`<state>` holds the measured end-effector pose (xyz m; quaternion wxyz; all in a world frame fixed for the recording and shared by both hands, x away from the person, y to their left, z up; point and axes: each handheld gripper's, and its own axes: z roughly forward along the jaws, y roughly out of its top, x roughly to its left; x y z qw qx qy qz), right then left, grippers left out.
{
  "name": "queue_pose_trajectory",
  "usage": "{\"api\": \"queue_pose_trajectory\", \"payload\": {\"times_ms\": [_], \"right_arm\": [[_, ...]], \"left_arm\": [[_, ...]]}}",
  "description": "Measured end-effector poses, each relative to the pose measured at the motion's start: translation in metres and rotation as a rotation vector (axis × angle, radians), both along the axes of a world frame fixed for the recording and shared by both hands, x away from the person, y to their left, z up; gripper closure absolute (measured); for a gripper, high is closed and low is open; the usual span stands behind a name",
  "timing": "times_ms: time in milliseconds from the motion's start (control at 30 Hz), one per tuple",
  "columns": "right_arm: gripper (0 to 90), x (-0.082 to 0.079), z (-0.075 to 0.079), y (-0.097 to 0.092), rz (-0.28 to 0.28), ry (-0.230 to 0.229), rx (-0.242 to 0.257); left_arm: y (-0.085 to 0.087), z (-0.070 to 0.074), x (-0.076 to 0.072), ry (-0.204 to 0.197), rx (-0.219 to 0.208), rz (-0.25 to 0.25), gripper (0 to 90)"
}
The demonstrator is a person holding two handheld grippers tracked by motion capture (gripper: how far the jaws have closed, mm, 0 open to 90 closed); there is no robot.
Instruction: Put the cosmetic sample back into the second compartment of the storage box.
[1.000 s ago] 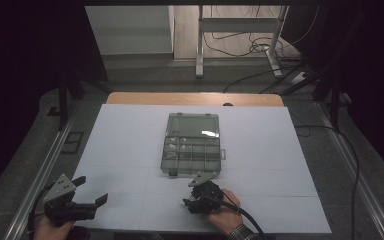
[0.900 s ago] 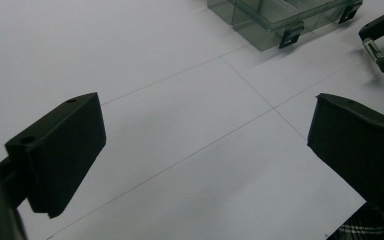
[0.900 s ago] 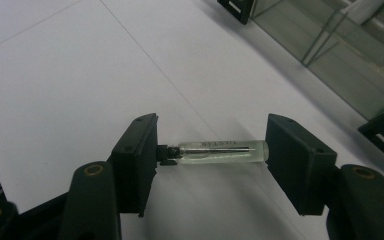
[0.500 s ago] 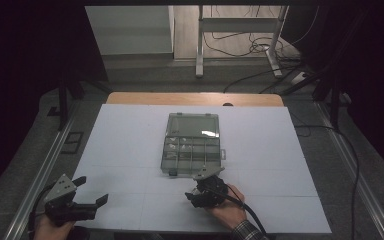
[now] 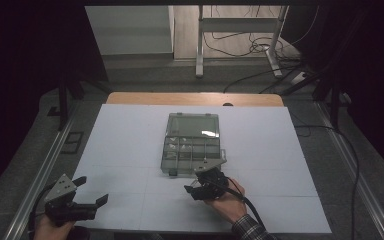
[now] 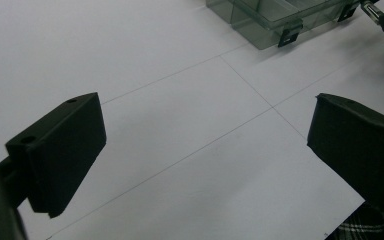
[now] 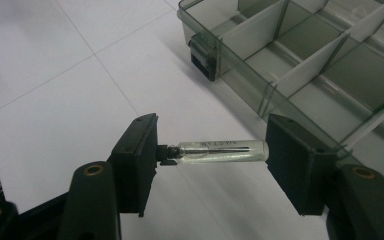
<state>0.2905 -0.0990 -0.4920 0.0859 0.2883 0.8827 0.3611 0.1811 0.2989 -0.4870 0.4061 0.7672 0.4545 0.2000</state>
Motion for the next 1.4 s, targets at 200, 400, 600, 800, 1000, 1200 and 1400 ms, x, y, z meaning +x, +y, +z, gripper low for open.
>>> {"api": "queue_pose_trajectory", "payload": {"times_ms": [200,400,600,800,1000,1200,1400], "right_arm": [[39.6,0.006,0.002,0.0,-0.001,0.002,0.009],[39.6,0.014,0.007,0.002,-0.004,-0.007,0.019],[39.6,0.023,0.009,0.004,-0.003,-0.016,0.021],[39.6,0.03,0.009,0.005,-0.007,-0.025,0.016],[39.6,0.04,0.008,0.007,-0.016,-0.027,0.015],[39.6,0.048,0.007,0.009,-0.024,-0.033,0.013],[39.5,0.059,0.007,0.013,-0.029,-0.032,0.031]], "left_arm": [[0.0,0.0,0.0,0.001,0.003,-0.002,2.7],[0.0,0.0,0.0,0.003,0.003,-0.003,2.8],[0.0,0.0,0.0,0.003,0.006,-0.004,2.9],[0.0,0.0,0.0,0.003,0.006,-0.004,2.9],[-0.001,0.0,0.001,0.005,0.008,-0.005,2.9],[-0.001,0.0,0.001,0.006,0.008,-0.006,2.9],[0.0,0.0,0.001,0.007,0.007,-0.006,3.0]]}}
